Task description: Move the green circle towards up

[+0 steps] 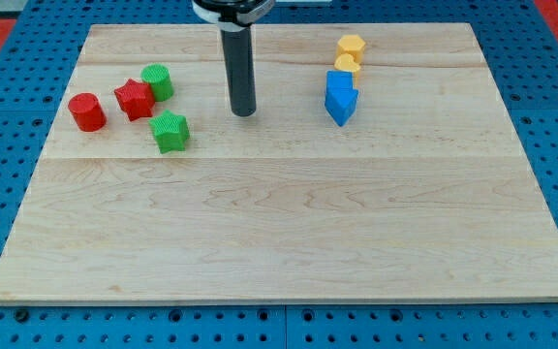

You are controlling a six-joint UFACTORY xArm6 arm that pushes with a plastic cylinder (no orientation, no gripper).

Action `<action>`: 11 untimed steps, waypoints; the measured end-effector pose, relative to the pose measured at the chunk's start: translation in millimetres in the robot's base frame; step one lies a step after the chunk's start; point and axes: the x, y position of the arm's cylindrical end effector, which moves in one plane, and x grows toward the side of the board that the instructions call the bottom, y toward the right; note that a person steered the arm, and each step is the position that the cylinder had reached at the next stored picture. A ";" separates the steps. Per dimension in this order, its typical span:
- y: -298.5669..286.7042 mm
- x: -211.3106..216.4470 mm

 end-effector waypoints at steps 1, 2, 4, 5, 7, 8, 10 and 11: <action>-17.0 -3.1; -55.9 -52.5; -118.6 -65.4; -130.5 -83.6; -193.3 -22.3; -151.4 -6.4; -146.8 -34.0; -148.2 -25.0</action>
